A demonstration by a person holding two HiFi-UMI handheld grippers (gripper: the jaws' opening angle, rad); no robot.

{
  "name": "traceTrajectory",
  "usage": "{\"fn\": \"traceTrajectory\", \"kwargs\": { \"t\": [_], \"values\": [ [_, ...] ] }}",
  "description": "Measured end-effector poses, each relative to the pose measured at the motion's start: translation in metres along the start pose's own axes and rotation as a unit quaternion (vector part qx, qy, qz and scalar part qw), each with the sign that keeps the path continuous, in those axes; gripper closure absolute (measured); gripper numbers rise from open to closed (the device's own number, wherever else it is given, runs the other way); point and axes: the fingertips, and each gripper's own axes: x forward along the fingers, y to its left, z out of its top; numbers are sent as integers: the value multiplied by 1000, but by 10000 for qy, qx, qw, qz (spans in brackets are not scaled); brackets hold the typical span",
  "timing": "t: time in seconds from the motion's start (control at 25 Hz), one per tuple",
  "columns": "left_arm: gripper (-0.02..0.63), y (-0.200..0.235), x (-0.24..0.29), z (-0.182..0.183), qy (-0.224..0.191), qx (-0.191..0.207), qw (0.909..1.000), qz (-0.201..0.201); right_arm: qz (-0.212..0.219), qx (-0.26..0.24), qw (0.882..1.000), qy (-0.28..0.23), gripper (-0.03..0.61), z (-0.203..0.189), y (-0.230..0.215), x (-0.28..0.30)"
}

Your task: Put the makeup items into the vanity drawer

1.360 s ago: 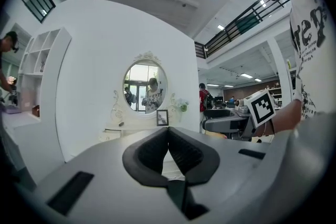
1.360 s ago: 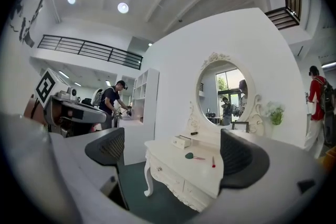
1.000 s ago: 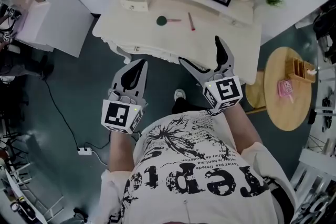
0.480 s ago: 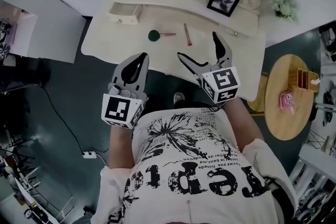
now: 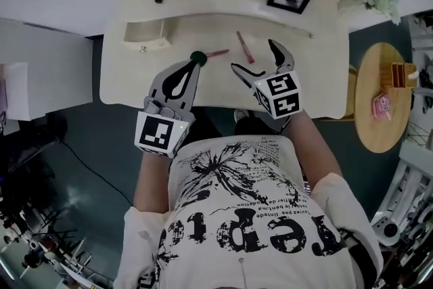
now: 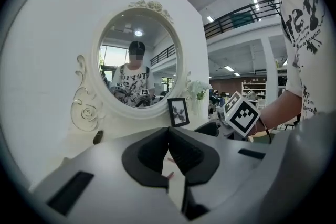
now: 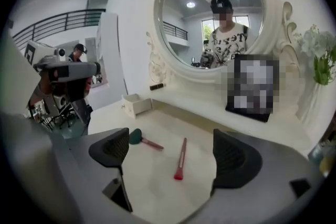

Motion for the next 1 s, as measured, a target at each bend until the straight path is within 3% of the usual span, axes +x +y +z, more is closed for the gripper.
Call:
{"fn": "traceTrajectory", "kwargs": {
  "t": [0.28,0.44,0.72,0.84,1.0],
  "values": [
    [601,40,36,-24,130,-263,9981,-543,-411,212,9930,1087,148,-42,-23,52],
    [601,50,48,-50,477,-366,9952,-771,-486,185,9853,1625,229,-62,-29,73],
    [601,57,70,-53,296,-525,9935,-966,-602,297,9748,2128,369,-81,-32,93],
    [601,59,73,-54,329,-481,9929,-1038,-706,356,9710,2257,469,-88,-34,96],
    [601,64,70,-56,400,-438,9925,-1067,-760,365,9690,2322,516,-88,-30,97]
  ]
}}
